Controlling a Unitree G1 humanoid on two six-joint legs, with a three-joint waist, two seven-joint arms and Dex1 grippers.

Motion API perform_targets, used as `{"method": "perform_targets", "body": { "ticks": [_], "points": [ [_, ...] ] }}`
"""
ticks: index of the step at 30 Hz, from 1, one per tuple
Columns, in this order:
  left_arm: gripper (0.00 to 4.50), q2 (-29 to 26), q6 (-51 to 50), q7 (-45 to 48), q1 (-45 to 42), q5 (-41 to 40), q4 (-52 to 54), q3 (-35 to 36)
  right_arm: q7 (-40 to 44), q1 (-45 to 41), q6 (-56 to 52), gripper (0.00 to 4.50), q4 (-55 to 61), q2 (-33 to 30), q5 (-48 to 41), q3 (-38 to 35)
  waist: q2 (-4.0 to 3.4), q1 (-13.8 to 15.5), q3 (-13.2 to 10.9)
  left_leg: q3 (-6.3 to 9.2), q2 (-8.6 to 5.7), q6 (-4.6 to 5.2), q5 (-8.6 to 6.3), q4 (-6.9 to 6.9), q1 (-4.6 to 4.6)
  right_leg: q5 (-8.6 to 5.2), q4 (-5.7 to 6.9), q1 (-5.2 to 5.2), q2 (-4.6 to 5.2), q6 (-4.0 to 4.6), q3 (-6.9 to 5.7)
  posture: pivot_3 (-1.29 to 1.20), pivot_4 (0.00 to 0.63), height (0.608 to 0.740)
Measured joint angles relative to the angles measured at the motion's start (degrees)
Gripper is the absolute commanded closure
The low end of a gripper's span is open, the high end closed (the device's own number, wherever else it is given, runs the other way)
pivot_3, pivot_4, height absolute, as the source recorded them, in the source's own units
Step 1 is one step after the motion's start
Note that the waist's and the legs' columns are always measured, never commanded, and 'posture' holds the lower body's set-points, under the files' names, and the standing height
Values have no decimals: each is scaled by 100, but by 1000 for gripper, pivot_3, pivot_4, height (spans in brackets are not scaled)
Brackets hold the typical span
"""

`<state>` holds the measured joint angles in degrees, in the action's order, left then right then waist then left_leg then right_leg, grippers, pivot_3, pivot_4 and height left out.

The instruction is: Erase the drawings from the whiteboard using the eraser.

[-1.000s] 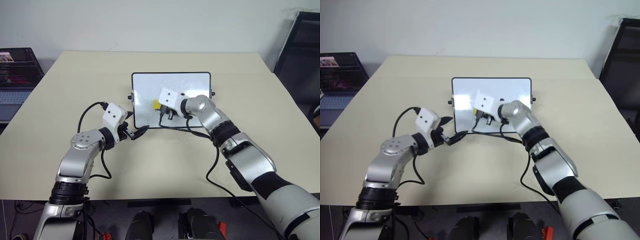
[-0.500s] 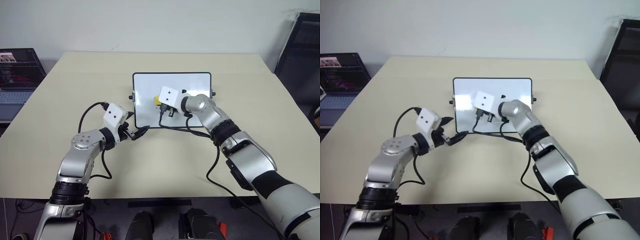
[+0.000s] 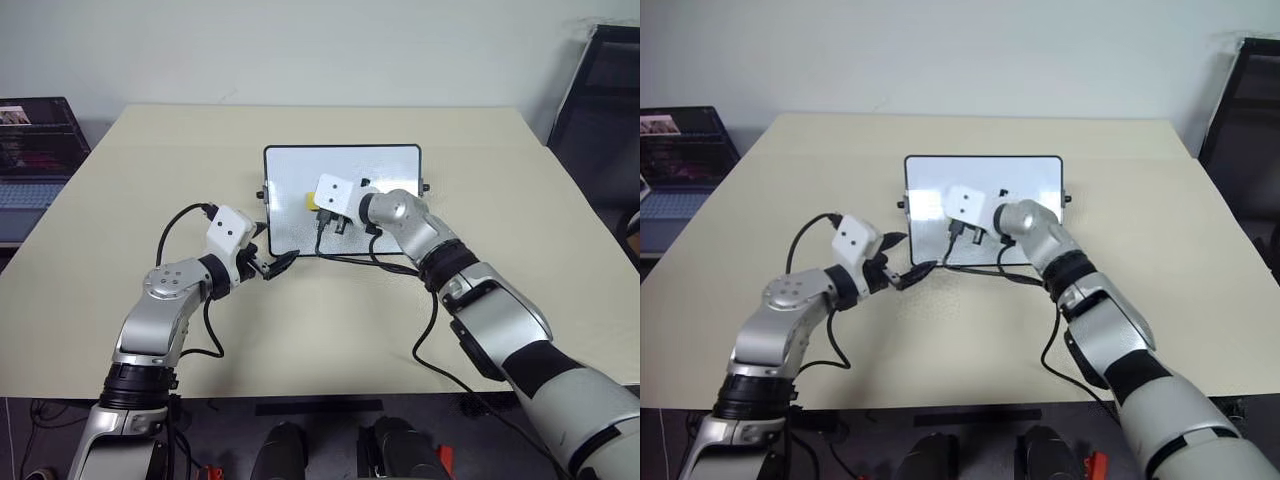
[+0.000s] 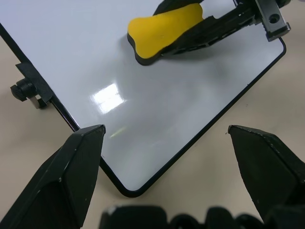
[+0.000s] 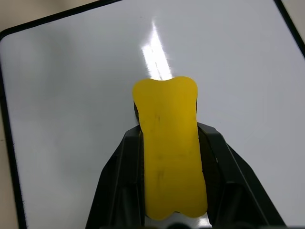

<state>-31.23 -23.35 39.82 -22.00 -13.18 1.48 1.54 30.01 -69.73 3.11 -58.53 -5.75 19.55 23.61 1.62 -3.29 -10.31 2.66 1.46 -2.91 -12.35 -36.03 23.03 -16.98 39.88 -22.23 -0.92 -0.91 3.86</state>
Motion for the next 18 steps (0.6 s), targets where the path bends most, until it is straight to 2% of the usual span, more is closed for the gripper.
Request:
{"method": "perform_targets", "body": {
  "ticks": [6,13,18],
  "points": [
    [0,3,-34,-45,28,0,92,-13,-112,-92,147,3377,-256,213,33,18,0,-14,0,0,2,0,0,6,0,-4,0,-3,0,6,3,0,150,740],
    [0,3,-142,-58,85,-4,151,-13,235,-77,168,3377,-249,260,179,127,0,-14,0,1,1,0,-1,6,0,-5,1,-3,0,7,1,0,150,740],
    [0,4,-191,-57,106,-16,266,-13,-258,-116,227,3377,-308,250,188,63,-1,-9,-1,3,1,0,-1,6,1,-6,0,-3,0,9,5,0,150,740]
  ]
}}
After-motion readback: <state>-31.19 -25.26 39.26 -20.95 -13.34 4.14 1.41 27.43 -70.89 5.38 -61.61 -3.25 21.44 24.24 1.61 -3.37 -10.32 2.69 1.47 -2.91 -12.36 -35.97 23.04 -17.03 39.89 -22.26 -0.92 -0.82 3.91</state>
